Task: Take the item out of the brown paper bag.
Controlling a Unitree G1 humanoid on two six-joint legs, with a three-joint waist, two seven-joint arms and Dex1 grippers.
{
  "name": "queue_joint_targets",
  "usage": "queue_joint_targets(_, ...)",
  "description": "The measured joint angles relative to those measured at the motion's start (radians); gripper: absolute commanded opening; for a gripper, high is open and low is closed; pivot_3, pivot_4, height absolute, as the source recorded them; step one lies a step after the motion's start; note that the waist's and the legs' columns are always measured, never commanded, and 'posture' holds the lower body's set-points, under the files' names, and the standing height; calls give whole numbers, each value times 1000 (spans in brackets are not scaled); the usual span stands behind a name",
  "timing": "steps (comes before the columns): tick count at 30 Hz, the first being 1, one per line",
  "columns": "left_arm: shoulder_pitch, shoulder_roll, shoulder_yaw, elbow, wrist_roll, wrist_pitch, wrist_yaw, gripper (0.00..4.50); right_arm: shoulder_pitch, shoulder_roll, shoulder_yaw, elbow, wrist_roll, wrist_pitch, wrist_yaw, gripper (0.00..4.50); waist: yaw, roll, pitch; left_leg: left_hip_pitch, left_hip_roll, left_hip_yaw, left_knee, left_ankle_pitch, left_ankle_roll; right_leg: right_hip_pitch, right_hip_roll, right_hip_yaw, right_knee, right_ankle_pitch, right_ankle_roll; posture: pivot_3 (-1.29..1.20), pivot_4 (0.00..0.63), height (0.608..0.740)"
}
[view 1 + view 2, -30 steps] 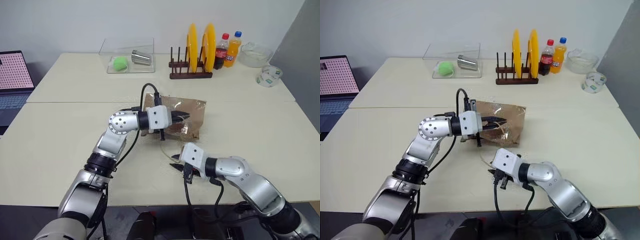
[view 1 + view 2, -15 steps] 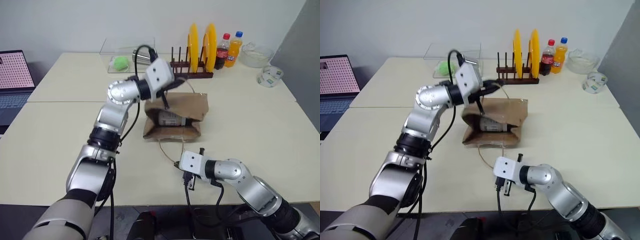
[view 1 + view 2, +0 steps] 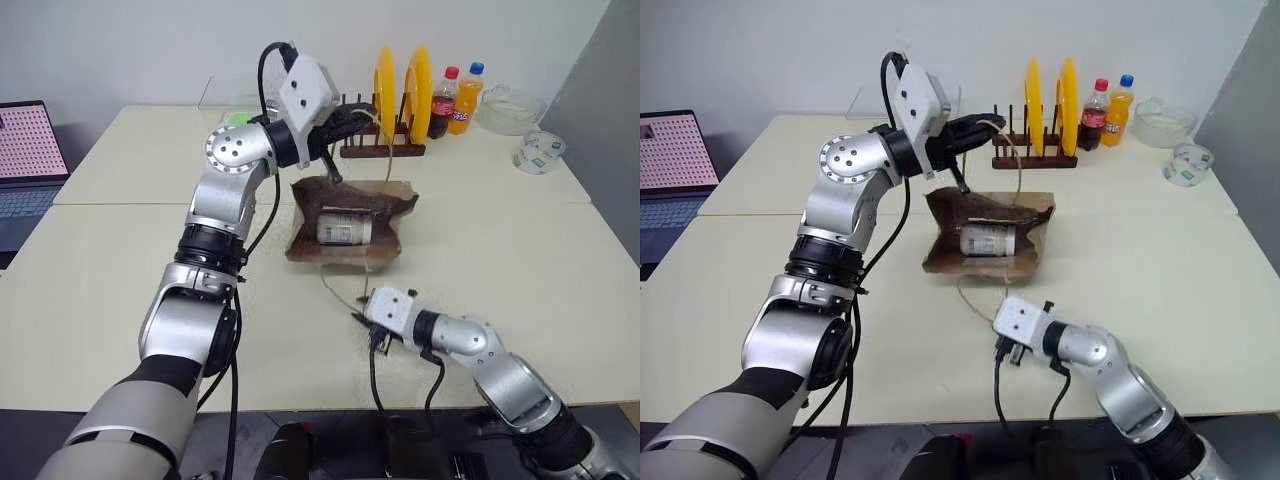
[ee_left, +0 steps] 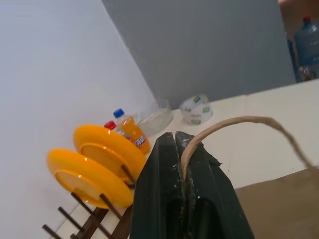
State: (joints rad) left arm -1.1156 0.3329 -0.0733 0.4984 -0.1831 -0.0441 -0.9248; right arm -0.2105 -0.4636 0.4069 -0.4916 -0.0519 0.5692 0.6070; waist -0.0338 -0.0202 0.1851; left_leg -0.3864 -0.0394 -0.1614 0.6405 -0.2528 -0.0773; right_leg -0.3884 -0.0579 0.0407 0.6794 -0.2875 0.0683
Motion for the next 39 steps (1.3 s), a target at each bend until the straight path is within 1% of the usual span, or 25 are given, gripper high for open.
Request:
queue_joint_targets(4, 44, -1, -1, -67, -24, 46, -29, 0, 33, -43, -33, -117, 36, 55, 24, 1604, 0, 0, 0, 0, 0, 0, 0, 0, 0, 0, 0, 0, 0, 0, 0, 0, 150, 740)
queue_joint_targets(10, 87, -1, -2, -154, -47, 104, -48, 0, 35, -130, -93, -222, 39, 55, 38, 1604, 0, 0, 0, 0, 0, 0, 1, 0, 1, 0, 0, 0, 0, 0, 0, 0, 150, 740)
queue_joint_targets(12, 89, -1, -2, -166, -48, 112, -48, 0, 39, -147, -132, -263, 73, 60, 56, 1604, 0, 0, 0, 0, 0, 0, 1, 0, 1, 0, 0, 0, 0, 0, 0, 0, 150, 740)
queue_joint_targets(14, 90, -2, -2, -176, -49, 123, -48, 0, 56, -163, -189, -318, 145, 100, 96, 1604, 1, 0, 0, -1, 0, 0, 1, 0, 1, 0, 0, 0, 0, 0, 0, 0, 150, 740)
queue_joint_targets(17, 95, -2, -2, -179, -49, 126, -48, 0, 127, -208, -263, -383, 285, 186, 170, 1604, 2, 0, 0, -1, 0, 0, 1, -1, 1, 1, 0, 0, 0, 0, 0, 0, 150, 740)
queue_joint_targets(20, 103, -7, -6, -179, -49, 129, -48, 0, 137, -207, -295, -409, 391, 241, 193, 1604, -1, 0, 0, -1, 0, 1, 2, -1, 1, 1, 0, 0, 0, 0, 0, 0, 150, 740)
queue_joint_targets(22, 103, -7, -7, -180, -49, 129, -48, 0, 95, -188, -300, -406, 425, 255, 180, 1604, -4, 0, 0, 0, 0, 1, 2, -1, 1, 1, 0, 1, 1, 0, 1, 0, 150, 740)
queue_joint_targets(24, 103, -8, -7, -181, -50, 130, -48, 0, -1, -142, -291, -387, 425, 253, 141, 1604, -7, 0, 0, 0, 0, 1, 2, 0, 1, 1, 1, 1, 1, 0, 1, 0, 150, 740)
queue_joint_targets(27, 102, -9, -8, -181, -51, 133, -48, 0, -148, -105, -223, -286, 350, 235, 66, 1604, -7, 0, 0, 1, 0, 1, 2, 0, 1, 1, 1, 0, 1, 0, 0, 0, 150, 740)
queue_joint_targets(28, 101, -5, -6, -179, -51, 135, -48, 0, -202, -95, -178, -233, 312, 226, 42, 1604, -8, 0, 0, 0, 0, 1, 2, 0, 1, 1, 1, 0, 1, 0, 0, 0, 150, 740)
queue_joint_targets(31, 91, -6, -6, -174, -51, 136, -48, 0, -341, -56, -48, -89, 180, 224, -34, 2187, -9, 0, 0, -1, 0, 0, 1, 0, 0, -1, 0, 0, 1, 0, 0, 0, 150, 740)
queue_joint_targets(33, 82, -1, -3, -170, -51, 127, -47, 0, -418, -45, 38, 1, 87, 215, -69, 2872, -10, 0, 0, -3, 0, 0, 2, 1, -2, -2, 0, 0, 0, 0, 0, 0, 150, 740)
queue_joint_targets(37, 75, 3, -1, -168, -51, 119, -48, 0, -519, -20, 159, 178, -56, 186, -91, 4228, -11, 0, 0, -9, -1, 0, 3, 2, -3, -8, 0, 0, 1, 0, 0, 0, 150, 740)
queue_joint_targets(38, 74, 3, -1, -168, -51, 119, -48, 0, -529, -12, 175, 203, -76, 179, -93, 4479, -12, 0, 0, -10, -1, 0, 3, 2, -3, -10, 0, 0, 1, 0, 0, 0, 150, 740)
queue_joint_targets(39, 73, 4, -1, -168, -51, 118, -47, 0, -552, 1, 210, 249, -116, 169, -96, 4479, -13, 0, 0, -12, -1, 0, 3, 2, -3, -12, 0, 0, 2, 0, 0, 0, 150, 740)
